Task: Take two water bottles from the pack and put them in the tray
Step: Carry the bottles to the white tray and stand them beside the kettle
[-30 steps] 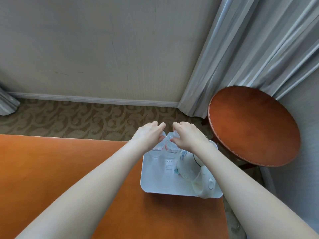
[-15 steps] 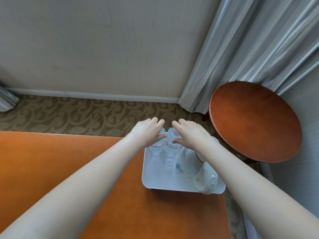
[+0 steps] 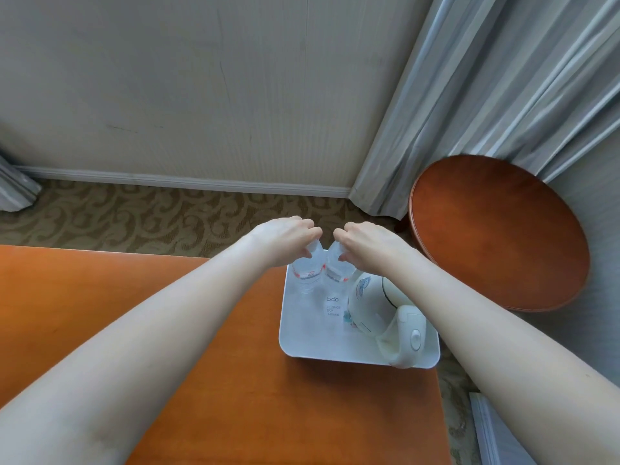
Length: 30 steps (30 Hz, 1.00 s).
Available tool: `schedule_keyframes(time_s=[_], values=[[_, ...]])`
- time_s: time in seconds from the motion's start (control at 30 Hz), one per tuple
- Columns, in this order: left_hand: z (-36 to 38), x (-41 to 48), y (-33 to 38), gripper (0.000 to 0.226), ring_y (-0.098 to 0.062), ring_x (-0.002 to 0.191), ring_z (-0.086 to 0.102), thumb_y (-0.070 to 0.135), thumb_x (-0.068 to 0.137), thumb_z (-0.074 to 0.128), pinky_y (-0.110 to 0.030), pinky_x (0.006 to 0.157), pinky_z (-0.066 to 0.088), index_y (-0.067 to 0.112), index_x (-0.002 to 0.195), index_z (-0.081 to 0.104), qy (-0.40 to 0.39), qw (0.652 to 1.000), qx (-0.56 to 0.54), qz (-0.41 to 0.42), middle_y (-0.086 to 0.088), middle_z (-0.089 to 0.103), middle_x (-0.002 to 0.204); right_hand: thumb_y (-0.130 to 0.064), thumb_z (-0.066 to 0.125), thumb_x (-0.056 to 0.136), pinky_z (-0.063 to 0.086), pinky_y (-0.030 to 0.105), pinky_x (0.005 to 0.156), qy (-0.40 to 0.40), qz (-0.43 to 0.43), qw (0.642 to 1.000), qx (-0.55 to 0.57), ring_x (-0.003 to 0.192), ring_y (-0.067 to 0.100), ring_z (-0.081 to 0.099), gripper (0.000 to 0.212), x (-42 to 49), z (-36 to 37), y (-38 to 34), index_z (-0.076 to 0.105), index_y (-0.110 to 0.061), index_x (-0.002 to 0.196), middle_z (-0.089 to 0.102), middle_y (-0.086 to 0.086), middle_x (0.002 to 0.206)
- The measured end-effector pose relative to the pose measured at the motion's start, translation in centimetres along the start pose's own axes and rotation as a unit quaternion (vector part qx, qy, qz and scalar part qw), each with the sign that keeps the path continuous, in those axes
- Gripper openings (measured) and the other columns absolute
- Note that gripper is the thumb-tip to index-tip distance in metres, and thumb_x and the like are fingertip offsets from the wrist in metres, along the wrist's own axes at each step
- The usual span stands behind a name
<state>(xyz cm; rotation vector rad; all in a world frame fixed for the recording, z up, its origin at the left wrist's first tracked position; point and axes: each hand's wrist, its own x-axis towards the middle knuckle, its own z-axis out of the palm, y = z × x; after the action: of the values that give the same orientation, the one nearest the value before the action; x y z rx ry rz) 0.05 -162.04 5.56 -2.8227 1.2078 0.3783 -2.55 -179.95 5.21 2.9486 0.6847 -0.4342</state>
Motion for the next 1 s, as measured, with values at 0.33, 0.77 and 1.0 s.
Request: schedule_keyframes(time_s=[0.33,0.77,1.0], values=[[2.6,0.9,3.0,0.033,-0.033,0.092,0.061,0.036,0.094,0.052,-0.032,0.064,0.037,0.003,0.097,0.054,0.105,0.968,-0.125,-0.193,-0.015,0.064,0.098,-0.030,0.054,0.092,0.042,0.038,0.064,0.080,0.120,0.984,0.108,0.085,0.034,0.058,0.026,-0.2,0.9,-1.0,0.051,-0.004,0.092,0.063,0.017,0.092],[2.9,1.6,3.4,0.035,-0.033,0.096,0.060,0.034,0.094,0.053,-0.031,0.066,0.037,0.001,0.103,0.055,0.106,0.962,-0.118,-0.222,-0.016,0.064,0.103,-0.029,0.053,0.093,0.041,0.037,0.063,0.106,0.170,0.973,0.117,0.092,0.038,0.060,0.027,-0.3,1.4,-1.6,0.051,-0.002,0.097,0.064,0.019,0.098],[3.1,1.3,3.6,0.036,-0.032,0.096,0.060,0.037,0.093,0.054,-0.032,0.066,0.037,0.003,0.103,0.053,0.101,0.960,-0.119,-0.232,-0.014,0.063,0.104,-0.037,0.050,0.094,0.041,0.033,0.063,0.113,0.180,0.970,0.121,0.093,0.033,0.061,0.035,-0.6,2.1,-2.1,0.050,-0.003,0.105,0.059,0.015,0.103]])
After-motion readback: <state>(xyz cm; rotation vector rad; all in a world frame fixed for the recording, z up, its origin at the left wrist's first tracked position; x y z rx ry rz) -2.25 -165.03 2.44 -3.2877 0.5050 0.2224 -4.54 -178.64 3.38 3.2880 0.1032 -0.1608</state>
